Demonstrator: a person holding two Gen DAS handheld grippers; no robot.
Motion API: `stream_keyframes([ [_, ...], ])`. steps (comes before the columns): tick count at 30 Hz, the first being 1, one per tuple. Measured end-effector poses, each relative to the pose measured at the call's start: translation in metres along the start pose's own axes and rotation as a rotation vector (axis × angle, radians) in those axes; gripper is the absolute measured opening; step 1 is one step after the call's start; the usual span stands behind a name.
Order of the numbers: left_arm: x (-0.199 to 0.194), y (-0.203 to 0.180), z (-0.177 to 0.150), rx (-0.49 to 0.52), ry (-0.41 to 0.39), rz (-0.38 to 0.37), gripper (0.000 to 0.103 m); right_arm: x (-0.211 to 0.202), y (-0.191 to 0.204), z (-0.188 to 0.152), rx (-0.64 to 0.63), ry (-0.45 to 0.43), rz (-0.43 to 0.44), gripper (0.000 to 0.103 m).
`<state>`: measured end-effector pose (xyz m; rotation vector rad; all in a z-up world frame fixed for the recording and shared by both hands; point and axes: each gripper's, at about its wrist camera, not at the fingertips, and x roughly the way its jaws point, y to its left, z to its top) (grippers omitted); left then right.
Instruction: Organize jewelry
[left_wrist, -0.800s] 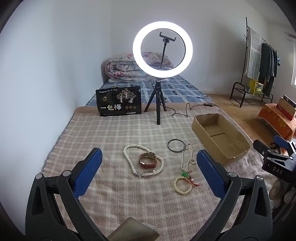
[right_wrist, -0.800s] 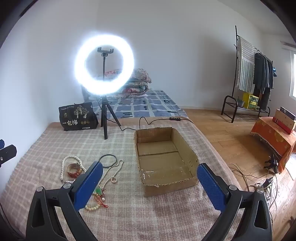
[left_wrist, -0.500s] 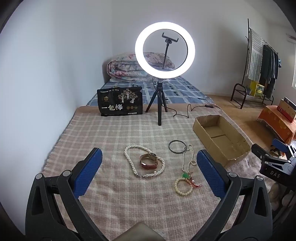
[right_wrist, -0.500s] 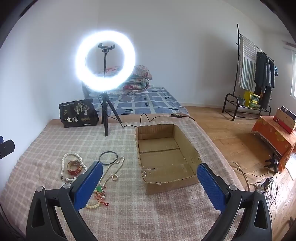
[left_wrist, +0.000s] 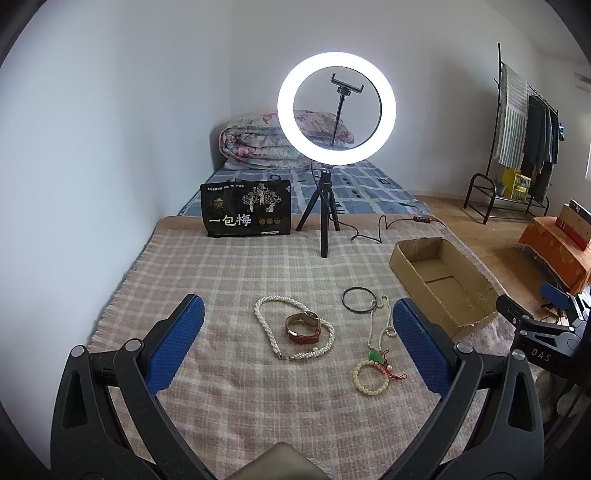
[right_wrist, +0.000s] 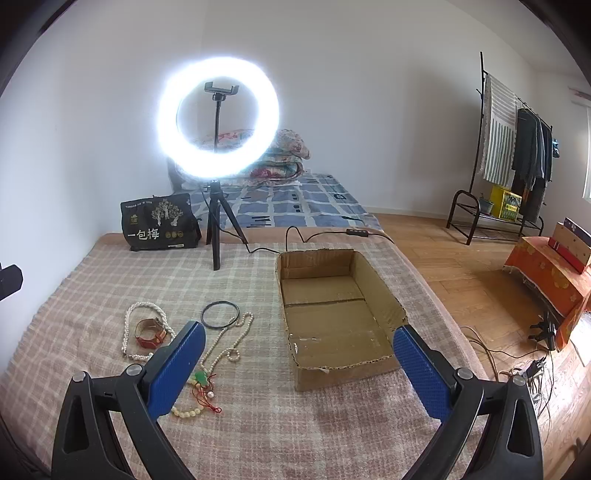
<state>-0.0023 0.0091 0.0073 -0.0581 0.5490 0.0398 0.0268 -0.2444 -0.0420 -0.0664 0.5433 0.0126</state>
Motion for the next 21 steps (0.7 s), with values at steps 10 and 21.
stream_keyframes([
  [10,-0.0014,0.0004,0.0029,0.002,-0.016,0.006,0.103,0.0004,0.0039,0.0006,-0.005,0.001,0.008,0.103],
  [21,-0.0014,0.0003,0.0034,0.001,-0.016,0.007,0.103,0.0029,0.0068,0.0027,-0.010,0.008,0.014,0.103],
])
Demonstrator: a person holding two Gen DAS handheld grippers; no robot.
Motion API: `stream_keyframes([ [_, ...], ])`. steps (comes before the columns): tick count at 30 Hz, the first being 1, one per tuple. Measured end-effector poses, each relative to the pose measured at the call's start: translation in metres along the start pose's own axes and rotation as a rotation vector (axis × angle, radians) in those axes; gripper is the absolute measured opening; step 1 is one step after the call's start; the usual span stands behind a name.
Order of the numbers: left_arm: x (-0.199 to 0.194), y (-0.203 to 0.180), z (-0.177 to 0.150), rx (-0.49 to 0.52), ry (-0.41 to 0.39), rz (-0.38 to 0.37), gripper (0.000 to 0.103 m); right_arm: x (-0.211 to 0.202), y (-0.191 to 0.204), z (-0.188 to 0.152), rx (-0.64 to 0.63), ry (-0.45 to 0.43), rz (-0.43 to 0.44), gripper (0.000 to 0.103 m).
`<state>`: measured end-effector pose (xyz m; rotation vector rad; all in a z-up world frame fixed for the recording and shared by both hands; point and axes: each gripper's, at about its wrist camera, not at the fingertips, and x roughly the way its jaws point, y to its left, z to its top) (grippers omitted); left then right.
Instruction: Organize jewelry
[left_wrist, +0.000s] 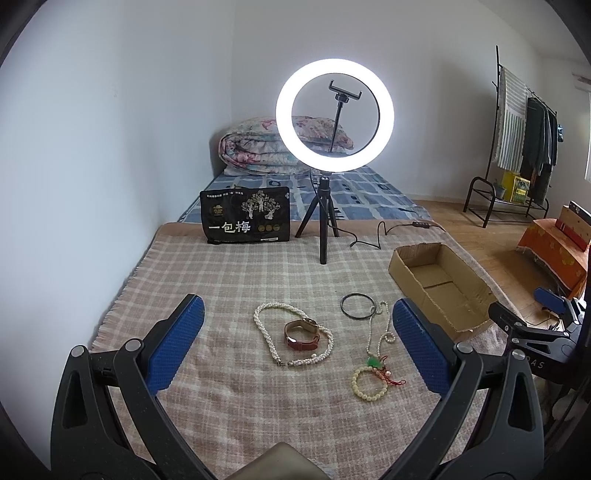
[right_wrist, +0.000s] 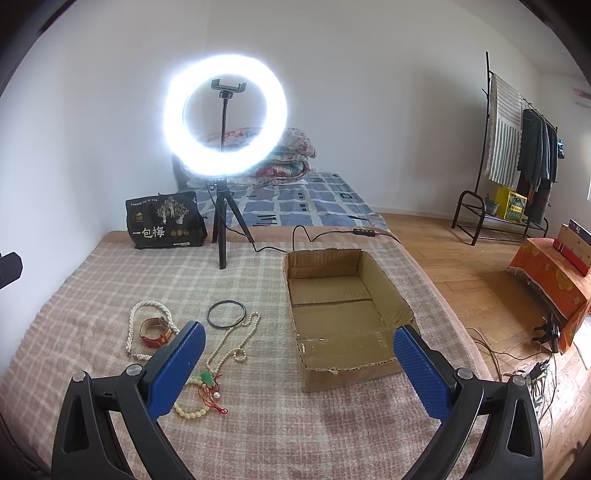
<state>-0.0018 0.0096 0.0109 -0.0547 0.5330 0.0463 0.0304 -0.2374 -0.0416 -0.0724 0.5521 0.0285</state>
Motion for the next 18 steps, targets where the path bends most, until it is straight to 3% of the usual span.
stream_keyframes([
  [18,0.0003,-0.0006,-0.0003,0.002,-0.001,0.000,0.103,0.0026,-0.0019,0.0002,0.000,0.016,0.014,0.103],
])
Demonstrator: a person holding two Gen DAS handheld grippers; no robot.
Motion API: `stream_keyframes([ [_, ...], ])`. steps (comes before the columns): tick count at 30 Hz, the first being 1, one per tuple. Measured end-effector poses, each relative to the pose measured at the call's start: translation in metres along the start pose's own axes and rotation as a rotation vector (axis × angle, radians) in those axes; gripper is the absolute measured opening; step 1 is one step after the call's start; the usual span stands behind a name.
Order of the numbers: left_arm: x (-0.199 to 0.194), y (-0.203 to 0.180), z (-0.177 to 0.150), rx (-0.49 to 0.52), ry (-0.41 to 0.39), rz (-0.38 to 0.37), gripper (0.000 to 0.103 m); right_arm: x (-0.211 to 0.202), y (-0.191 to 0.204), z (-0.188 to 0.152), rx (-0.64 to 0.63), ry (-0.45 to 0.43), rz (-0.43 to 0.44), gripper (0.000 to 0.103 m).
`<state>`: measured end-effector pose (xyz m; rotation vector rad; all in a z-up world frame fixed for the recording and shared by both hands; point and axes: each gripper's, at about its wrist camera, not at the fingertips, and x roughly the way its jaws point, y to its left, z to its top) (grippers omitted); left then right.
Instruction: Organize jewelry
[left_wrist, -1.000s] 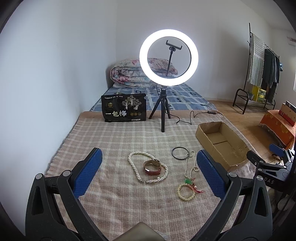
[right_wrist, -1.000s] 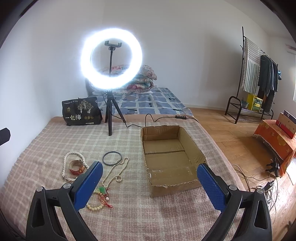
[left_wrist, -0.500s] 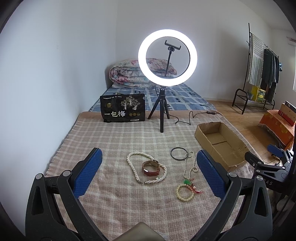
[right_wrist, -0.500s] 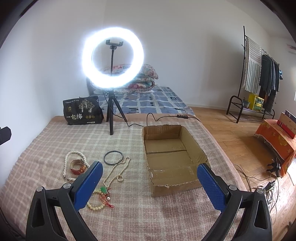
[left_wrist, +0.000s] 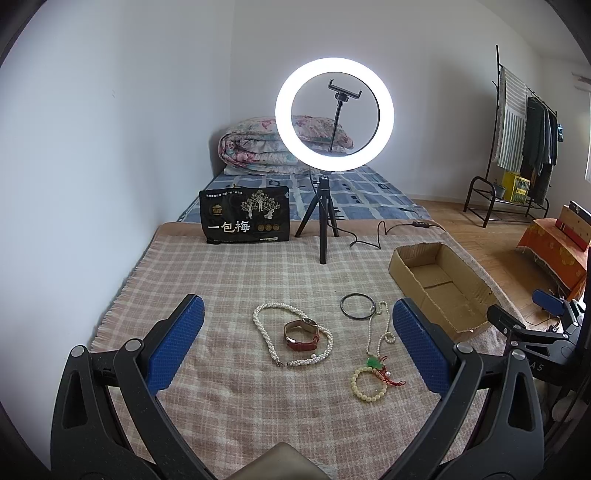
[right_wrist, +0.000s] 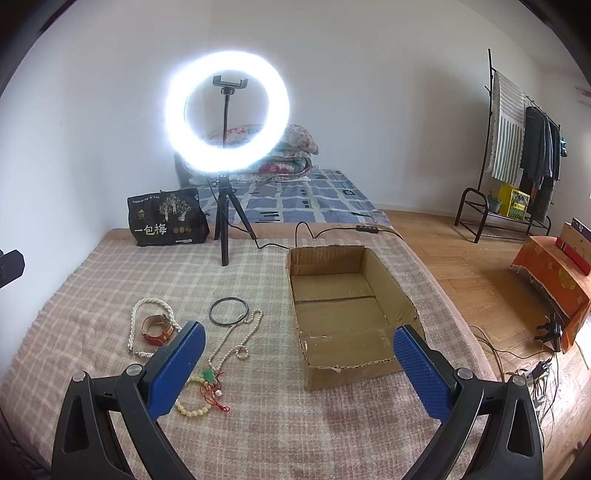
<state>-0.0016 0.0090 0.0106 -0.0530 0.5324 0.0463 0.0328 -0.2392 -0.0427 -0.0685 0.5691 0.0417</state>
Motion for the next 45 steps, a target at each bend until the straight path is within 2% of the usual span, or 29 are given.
stream_keyframes([
  [28,0.003,0.001,-0.002,-0.004,0.005,0.002,0.103,0.002,0.002,-0.001,-0.008,0.009,0.009,0.103],
  [39,0.022,0.026,-0.006,-0.032,0.026,0.072,0.103,0.010,0.004,-0.005,-0.039,0.025,0.017,0.103],
  [42,0.026,0.033,-0.005,-0.042,0.036,0.085,0.103,0.013,0.007,-0.009,-0.062,0.006,0.042,0.103],
  [45,0.030,0.040,-0.004,-0.048,0.041,0.087,0.103,0.016,0.010,-0.012,-0.080,0.003,0.105,0.103],
])
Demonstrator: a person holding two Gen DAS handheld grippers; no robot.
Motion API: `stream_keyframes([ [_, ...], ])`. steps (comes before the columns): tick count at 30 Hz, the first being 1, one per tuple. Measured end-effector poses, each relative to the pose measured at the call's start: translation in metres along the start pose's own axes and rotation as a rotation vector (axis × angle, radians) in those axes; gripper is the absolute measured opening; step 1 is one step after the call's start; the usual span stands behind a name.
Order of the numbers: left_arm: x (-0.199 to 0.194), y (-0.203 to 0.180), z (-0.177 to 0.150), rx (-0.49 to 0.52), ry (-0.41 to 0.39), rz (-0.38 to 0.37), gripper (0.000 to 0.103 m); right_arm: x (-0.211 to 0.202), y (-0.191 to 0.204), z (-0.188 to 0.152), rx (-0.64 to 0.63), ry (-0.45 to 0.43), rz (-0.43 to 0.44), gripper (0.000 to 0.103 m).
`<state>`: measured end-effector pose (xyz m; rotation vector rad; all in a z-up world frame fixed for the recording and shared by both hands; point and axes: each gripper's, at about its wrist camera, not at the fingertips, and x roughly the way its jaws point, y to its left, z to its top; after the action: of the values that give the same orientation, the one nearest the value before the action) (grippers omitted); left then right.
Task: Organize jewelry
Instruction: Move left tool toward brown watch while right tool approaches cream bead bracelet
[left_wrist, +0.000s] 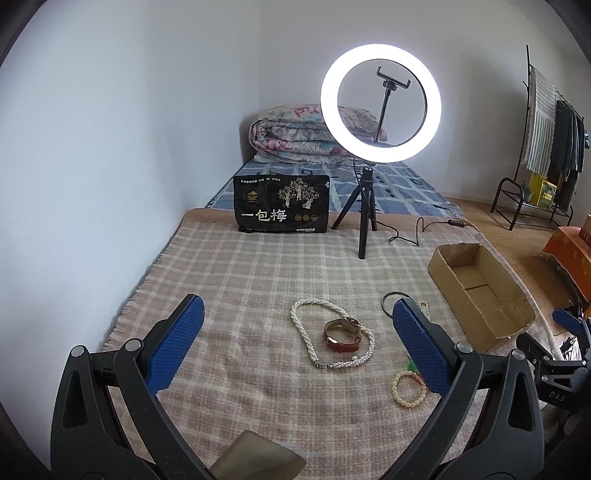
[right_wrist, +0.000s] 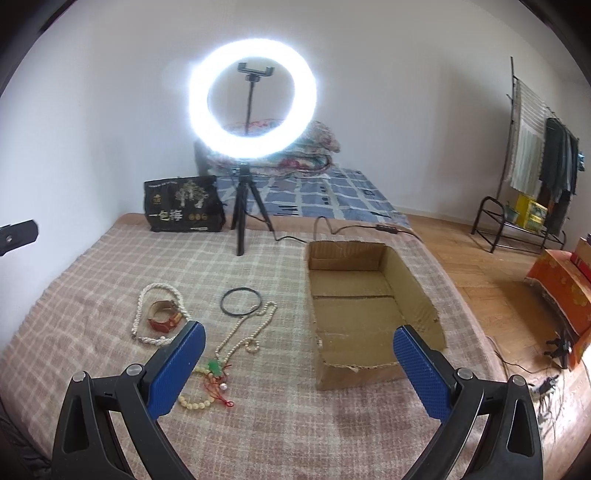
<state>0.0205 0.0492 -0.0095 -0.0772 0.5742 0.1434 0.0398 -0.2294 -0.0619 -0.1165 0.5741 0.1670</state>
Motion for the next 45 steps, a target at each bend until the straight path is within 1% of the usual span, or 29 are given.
stream_keyframes([
  [3,0.008,0.004,0.003,0.007,0.020,-0.001,0.103,0.003,0.006,-0.003,-0.024,-0.001,0.050,0.102],
  [7,0.023,0.013,0.008,-0.016,0.072,-0.013,0.103,0.006,0.015,-0.007,-0.069,0.020,0.091,0.100],
  [10,0.037,0.020,0.015,-0.018,0.114,-0.027,0.103,0.011,0.021,-0.011,-0.091,0.041,0.144,0.098],
  [14,0.047,0.034,0.023,-0.053,0.116,-0.010,0.103,0.017,0.030,-0.017,-0.117,0.087,0.217,0.094],
  [17,0.053,0.043,0.027,-0.076,0.115,-0.006,0.102,0.021,0.037,-0.021,-0.140,0.114,0.256,0.091],
  [19,0.057,0.046,0.026,-0.086,0.121,-0.006,0.102,0.024,0.042,-0.024,-0.169,0.130,0.272,0.087],
  [23,0.063,0.042,0.025,-0.071,0.139,-0.024,0.102,0.030,0.053,-0.032,-0.202,0.168,0.321,0.084],
  [25,0.064,0.038,0.024,-0.053,0.145,-0.032,0.099,0.035,0.060,-0.036,-0.221,0.196,0.357,0.077],
  [27,0.066,0.034,0.023,-0.044,0.151,-0.038,0.098,0.039,0.067,-0.040,-0.247,0.218,0.384,0.072],
  [29,0.070,0.032,0.022,-0.040,0.163,-0.042,0.097,0.041,0.074,-0.044,-0.272,0.232,0.405,0.070],
  [31,0.077,0.030,0.019,-0.030,0.184,-0.046,0.092,0.043,0.079,-0.047,-0.292,0.242,0.420,0.068],
  [33,0.083,0.028,0.016,-0.026,0.208,-0.050,0.088,0.047,0.083,-0.050,-0.304,0.253,0.434,0.063],
  [35,0.089,0.027,0.013,-0.024,0.228,-0.054,0.086,0.050,0.084,-0.051,-0.300,0.268,0.448,0.061],
  [38,0.100,0.024,0.010,-0.019,0.260,-0.059,0.078,0.056,0.085,-0.053,-0.285,0.289,0.468,0.059],
  [40,0.109,0.021,0.007,-0.024,0.293,-0.077,0.077,0.061,0.085,-0.054,-0.277,0.303,0.477,0.055],
  [42,0.124,0.017,0.005,-0.025,0.340,-0.097,0.067,0.066,0.085,-0.056,-0.273,0.315,0.486,0.051],
  [44,0.137,0.013,0.002,-0.025,0.382,-0.106,0.060,0.071,0.086,-0.057,-0.274,0.326,0.493,0.048],
  [45,0.146,0.011,0.000,-0.023,0.406,-0.114,0.059,0.074,0.087,-0.058,-0.277,0.332,0.493,0.046],
])
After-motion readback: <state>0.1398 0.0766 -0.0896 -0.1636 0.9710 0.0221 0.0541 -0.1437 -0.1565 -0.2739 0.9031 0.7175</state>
